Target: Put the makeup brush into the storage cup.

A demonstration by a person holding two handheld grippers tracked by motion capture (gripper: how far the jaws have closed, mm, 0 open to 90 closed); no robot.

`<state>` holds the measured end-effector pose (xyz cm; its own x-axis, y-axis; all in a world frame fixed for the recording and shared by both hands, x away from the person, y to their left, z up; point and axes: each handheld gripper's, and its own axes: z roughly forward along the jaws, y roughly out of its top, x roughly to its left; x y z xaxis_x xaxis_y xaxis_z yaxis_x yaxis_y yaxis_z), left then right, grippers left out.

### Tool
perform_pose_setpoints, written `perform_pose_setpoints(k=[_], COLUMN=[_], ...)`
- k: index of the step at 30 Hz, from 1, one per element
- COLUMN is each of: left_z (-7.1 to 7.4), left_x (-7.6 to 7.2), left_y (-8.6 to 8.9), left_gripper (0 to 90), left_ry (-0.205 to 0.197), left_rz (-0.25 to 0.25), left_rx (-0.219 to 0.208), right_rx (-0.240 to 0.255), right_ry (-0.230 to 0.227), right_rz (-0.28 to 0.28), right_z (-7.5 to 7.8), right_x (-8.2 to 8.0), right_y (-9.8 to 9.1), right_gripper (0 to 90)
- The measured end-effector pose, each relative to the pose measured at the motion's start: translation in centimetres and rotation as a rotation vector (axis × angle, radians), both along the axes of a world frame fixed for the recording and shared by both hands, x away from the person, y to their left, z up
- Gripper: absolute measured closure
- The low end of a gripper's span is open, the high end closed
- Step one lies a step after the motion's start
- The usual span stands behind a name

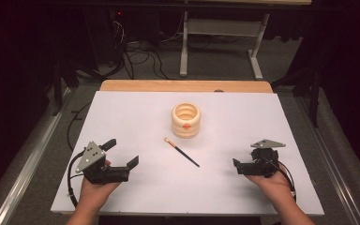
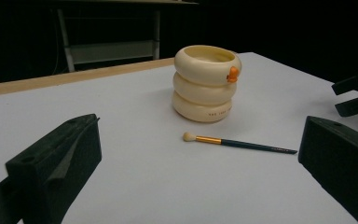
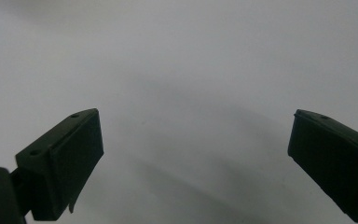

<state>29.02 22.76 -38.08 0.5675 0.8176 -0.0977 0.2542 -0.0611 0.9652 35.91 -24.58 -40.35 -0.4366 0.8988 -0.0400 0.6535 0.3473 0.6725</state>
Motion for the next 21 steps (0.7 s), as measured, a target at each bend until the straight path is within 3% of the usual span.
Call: perform_pose_setpoints(k=[7,9,15,21], left_z=[0.0,0.0,-0.2,-0.3], left_x=[0.0,0.0,0.0,0.0], left_y=[0.0,0.0,-0.1,-0.1], left_gripper=[0.0,0.0,0.0,0.0], left_ry=[0.002,0.002,0.009,0.011], left_rz=[-0.002,-0.002,-0.006,-0.007], left_rx=[-0.008,-0.007,-0.003,-0.006], right_rx=[0.007,0.002,-0.08,-0.123], right_ry=[0.084,0.089,0.124,0.177], right_rz=[0.002,0.008,0.044,0.063], right_z=[0.0,0.0,0.1,0.0], right_x=[0.3,0.3,0.2,0.3], right_y=[-0.2,-0.1,0.6,0.9], right_gripper=[6.1,6.1,6.8,7.6])
